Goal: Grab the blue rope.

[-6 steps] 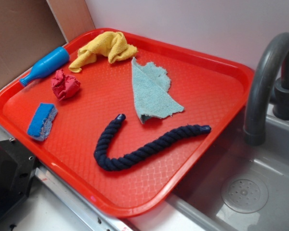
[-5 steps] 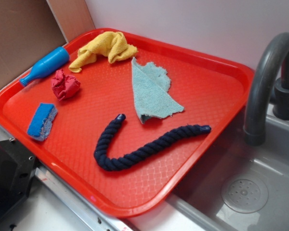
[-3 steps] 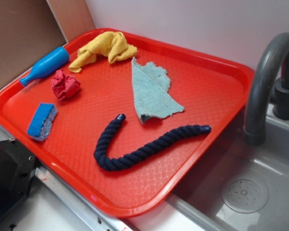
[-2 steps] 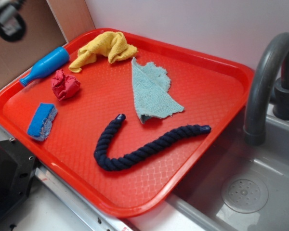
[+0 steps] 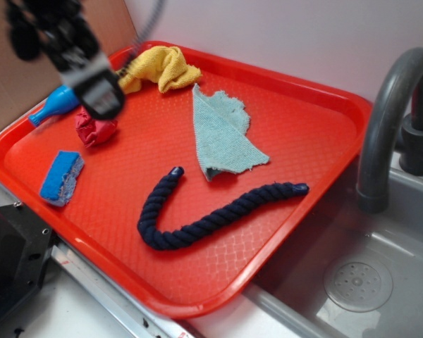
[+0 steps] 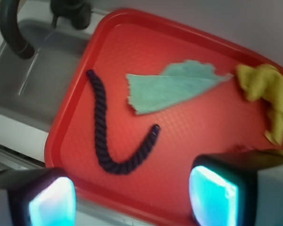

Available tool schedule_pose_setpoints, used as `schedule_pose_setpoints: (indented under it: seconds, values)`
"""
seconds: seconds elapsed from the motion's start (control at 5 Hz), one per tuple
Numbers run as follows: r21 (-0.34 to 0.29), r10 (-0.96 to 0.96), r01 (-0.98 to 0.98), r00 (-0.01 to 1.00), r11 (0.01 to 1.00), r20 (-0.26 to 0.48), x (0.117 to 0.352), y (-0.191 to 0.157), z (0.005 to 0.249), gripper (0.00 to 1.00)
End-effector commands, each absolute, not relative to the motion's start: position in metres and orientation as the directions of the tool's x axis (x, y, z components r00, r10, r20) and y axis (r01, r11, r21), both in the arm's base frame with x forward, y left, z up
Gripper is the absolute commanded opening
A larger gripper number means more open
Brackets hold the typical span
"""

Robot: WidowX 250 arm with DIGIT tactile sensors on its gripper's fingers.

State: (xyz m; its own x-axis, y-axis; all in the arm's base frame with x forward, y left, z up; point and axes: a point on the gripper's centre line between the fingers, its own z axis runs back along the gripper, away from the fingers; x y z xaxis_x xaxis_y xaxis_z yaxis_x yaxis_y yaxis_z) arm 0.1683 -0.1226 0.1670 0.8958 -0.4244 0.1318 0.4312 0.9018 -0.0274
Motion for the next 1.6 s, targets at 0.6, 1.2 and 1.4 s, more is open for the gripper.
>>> schedule_pose_setpoints:
  seconds: [0.6, 1.2, 1.4]
  values:
    - [-0.119, -0.619, 0.617, 0.785, 0.778, 0.019, 0.179, -0.164, 0.054, 1.0]
    - [-0.075, -0.637, 0.633, 0.767, 0.771, -0.08, 0.186, -0.161, 0.011, 1.0]
    - [-0.054, -0.663, 0.662, 0.741, 0.748, -0.105, 0.181, -0.169, 0.004, 1.0]
